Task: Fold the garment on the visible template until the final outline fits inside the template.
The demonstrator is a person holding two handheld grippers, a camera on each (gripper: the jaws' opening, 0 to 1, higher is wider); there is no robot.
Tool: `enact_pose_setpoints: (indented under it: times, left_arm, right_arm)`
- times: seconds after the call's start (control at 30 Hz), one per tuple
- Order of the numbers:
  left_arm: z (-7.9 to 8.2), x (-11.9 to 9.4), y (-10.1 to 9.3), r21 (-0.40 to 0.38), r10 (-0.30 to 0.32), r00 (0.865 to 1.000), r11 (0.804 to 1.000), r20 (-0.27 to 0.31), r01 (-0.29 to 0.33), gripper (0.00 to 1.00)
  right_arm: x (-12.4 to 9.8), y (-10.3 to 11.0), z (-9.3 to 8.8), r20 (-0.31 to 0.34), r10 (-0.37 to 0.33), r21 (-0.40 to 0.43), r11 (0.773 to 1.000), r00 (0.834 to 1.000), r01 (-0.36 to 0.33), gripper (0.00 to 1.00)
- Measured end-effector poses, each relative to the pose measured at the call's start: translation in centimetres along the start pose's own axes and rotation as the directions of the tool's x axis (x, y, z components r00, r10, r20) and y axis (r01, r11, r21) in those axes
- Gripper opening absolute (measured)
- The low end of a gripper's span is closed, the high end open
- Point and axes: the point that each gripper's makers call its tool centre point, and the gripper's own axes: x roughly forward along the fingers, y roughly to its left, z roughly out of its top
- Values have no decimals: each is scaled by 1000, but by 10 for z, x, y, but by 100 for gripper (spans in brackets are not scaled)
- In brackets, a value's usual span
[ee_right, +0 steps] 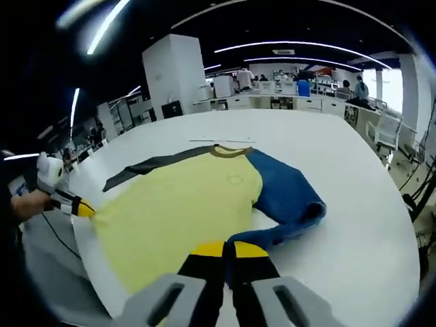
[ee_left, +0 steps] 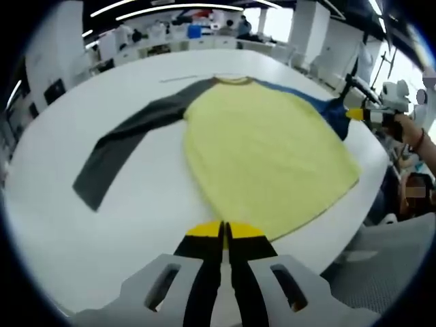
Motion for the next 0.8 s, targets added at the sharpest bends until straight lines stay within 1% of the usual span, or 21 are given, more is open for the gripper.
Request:
enact_pose_setpoints:
  times: [0.1, 0.23, 0.37, 0.5, 0.63, 0.7, 0.73, 0.8]
  left_arm:
    - [0, 0, 0, -8, -4, 1000, 1000, 2, 4, 0]
    - [-1, 0, 0, -8, -6, 1000, 1000, 1, 6, 0]
    - [-2, 0, 1, -13, -7, 1000, 1000, 1, 7, 0]
    - [-2, 0, 1, -18, -9, 1000, 1000, -1, 9, 0]
    - [-4, 0, 2, -21, -10, 1000, 1000, -3, 10, 0]
    - [-4, 1, 1, -20, -10, 1000, 1000, -5, 10, 0]
    - [-5, 1, 1, -20, -11, 1000, 1000, -6, 11, 0]
    - [-5, 1, 1, -20, -13, 1000, 1000, -7, 13, 0]
  right_arm:
    - [10, 16, 1, -7, 26, -38, 999, 1000, -27, 0]
    - [29, 44, -8, -43, 87, -85, 992, 995, -91, 0]
    - [47, 55, -22, -95, 114, -125, 984, 989, -125, 0]
    - [59, 58, -41, -148, 100, -124, 985, 984, -119, 0]
    - [64, 56, -58, -196, 82, -136, 985, 977, -110, 0]
    - [66, 55, -63, -205, 80, -131, 986, 975, -108, 0]
    - [66, 53, -65, -211, 77, -113, 988, 974, -103, 0]
    - [67, 52, -65, -206, 76, -102, 990, 976, -98, 0]
